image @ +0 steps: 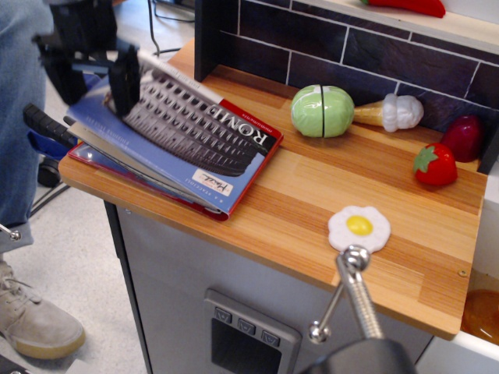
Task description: Open book
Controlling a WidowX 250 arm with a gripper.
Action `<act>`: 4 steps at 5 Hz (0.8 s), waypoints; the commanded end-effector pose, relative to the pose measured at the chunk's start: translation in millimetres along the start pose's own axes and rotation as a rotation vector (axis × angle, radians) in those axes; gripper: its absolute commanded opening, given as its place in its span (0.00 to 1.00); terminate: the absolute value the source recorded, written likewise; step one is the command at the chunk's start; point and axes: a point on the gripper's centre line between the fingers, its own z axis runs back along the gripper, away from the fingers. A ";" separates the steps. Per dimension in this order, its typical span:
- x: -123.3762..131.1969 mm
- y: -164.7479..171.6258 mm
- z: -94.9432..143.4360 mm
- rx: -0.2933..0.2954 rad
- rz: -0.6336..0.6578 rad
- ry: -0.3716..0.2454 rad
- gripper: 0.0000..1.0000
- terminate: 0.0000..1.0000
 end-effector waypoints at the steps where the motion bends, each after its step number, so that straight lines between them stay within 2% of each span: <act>1: 13.3 -79.3 55.4 -0.150 -0.139 -0.071 1.00 0.00; 2: 12.0 -128.0 62.9 -0.255 -0.160 -0.065 1.00 0.00; 3: -3.0 -174.7 61.9 -0.344 -0.187 -0.057 1.00 0.00; 4: -6.3 -223.1 52.5 -0.380 -0.198 -0.045 1.00 0.00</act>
